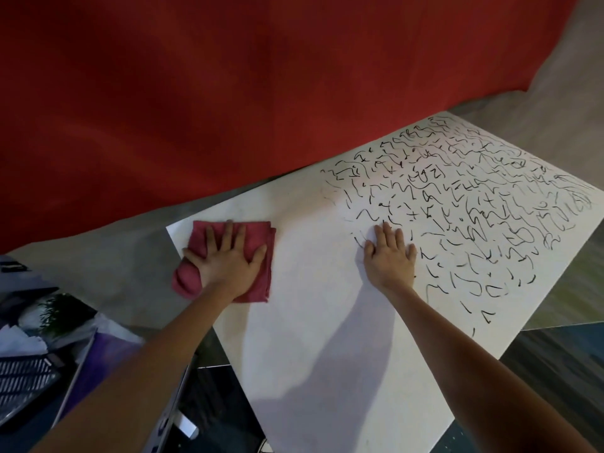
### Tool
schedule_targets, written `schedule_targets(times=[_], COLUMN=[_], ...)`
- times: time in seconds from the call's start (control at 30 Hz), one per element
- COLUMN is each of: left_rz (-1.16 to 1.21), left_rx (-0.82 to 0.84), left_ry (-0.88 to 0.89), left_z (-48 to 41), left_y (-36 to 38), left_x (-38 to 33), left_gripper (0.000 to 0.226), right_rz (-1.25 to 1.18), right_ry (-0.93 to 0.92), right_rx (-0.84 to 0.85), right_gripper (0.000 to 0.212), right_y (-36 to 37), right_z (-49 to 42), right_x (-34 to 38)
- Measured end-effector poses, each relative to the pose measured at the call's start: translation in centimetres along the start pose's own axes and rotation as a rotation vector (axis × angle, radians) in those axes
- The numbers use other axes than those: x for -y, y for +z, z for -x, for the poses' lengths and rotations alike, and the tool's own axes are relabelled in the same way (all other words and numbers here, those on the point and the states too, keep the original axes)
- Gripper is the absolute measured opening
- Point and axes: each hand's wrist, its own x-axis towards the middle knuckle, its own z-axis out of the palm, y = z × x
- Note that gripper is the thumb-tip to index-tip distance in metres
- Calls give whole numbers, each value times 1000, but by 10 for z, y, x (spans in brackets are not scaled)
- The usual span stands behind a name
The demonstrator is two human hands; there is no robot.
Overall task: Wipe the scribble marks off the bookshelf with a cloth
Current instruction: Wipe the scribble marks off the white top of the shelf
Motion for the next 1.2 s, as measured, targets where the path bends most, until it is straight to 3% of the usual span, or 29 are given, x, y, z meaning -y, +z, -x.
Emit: schedule_targets(times=[0.3, 0.4, 0.47, 0.53, 0.6, 0.7, 0.8, 0.9, 0.97, 1.07, 1.2], left_rz=[-21, -17, 66, 235, 331, 277, 328, 245, 205, 157, 44], left_rx=[33, 77, 110, 113, 33, -106, -102, -95, -183, -213, -234], left_ry=[302, 438, 478, 493, 466, 330, 198, 201, 225, 250, 282], left_z=[17, 10, 7, 0, -16, -57, -103, -122, -124, -127, -130], left_y=[13, 11, 10, 7, -4, -18, -19, -9, -4, -2, 4], left_x=[-99, -134, -141, -136, -123, -89, -56, -48, -50, -51, -45], left_gripper=[71, 69, 66, 64, 59, 50, 47, 54, 53, 50, 44], right_rz=[-13, -137, -444, -683, -638, -375, -80, 17, 45, 51, 108], right_ry=[-14, -13, 60, 63, -92, -374, -366, -302, -211, -99, -75], right_rx=[-44, -98, -215, -450, -537, -257, 9, 59, 82, 103, 104], right_gripper=[51, 50, 44, 44, 45, 54, 76, 84, 85, 71, 71], right_y=[6, 7, 3, -4, -8, 7, 23, 22, 18, 16, 14], right_z=[-5, -11, -4, 3, 10, 17, 26, 10, -19, -78, -164], right_x=[-4, -5, -6, -4, 17, 65, 100, 103, 106, 110, 108])
